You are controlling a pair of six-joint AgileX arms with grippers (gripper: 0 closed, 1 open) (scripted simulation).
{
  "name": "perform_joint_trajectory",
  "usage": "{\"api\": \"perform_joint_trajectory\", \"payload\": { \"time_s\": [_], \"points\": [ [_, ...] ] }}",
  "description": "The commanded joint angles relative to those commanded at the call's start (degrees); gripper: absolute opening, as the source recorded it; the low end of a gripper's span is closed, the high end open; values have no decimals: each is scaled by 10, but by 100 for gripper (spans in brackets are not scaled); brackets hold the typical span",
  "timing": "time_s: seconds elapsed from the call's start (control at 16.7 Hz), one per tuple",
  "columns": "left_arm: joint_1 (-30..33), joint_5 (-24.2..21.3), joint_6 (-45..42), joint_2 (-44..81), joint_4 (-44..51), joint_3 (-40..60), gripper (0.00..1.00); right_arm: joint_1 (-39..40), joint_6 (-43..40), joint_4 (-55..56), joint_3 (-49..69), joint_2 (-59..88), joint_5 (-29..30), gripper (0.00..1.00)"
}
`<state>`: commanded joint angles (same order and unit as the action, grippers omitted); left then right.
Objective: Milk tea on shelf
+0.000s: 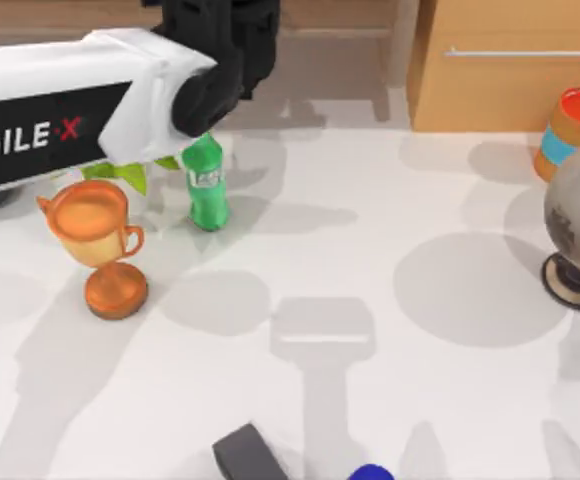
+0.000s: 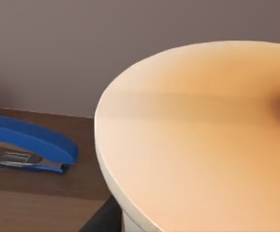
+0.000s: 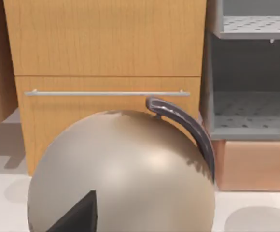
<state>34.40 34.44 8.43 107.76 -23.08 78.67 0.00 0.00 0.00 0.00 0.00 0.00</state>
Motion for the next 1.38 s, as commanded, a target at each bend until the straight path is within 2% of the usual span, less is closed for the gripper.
{"api": "perform_joint_trajectory", "payload": {
  "time_s": [0.36,0.72,1.2,1.38],
  "points": [
    [-95,-84,-25,-29,103,32,0,0,0,0,0,0,0,100],
    [-130,-155,-49,-18,164,91,0,0,0,0,0,0,0,100],
    [-130,-162,-53,-17,170,98,0,0,0,0,0,0,0,100],
    [-120,-131,-54,-27,155,74,0,0,0,0,0,0,0,100]
  ]
}}
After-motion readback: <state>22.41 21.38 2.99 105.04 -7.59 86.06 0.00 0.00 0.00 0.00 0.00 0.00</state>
